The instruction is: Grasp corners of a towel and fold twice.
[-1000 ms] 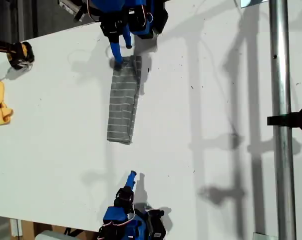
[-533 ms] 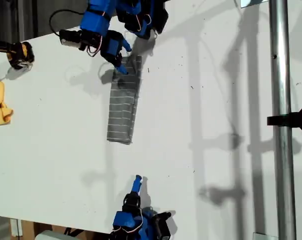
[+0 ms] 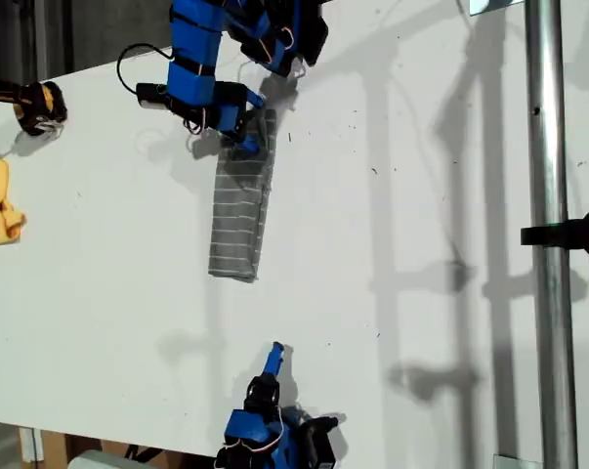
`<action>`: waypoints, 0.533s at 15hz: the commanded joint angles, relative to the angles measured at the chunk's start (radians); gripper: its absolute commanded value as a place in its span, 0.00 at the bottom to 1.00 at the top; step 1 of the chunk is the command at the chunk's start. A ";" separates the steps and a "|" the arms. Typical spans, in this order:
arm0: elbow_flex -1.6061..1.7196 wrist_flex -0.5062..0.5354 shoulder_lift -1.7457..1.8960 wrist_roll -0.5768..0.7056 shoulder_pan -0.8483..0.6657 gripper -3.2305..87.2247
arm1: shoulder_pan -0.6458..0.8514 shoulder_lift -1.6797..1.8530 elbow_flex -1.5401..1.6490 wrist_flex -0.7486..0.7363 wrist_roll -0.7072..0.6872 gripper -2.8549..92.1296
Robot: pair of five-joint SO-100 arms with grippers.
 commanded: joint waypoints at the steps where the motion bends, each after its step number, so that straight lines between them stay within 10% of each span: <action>1: -0.005 0.005 0.006 -0.017 0.015 0.23 | 0.141 0.084 0.167 -0.261 -0.103 0.42; 8: 0.002 0.008 0.006 -0.026 0.000 0.23 | 0.222 -0.242 -0.043 -0.341 -0.345 0.43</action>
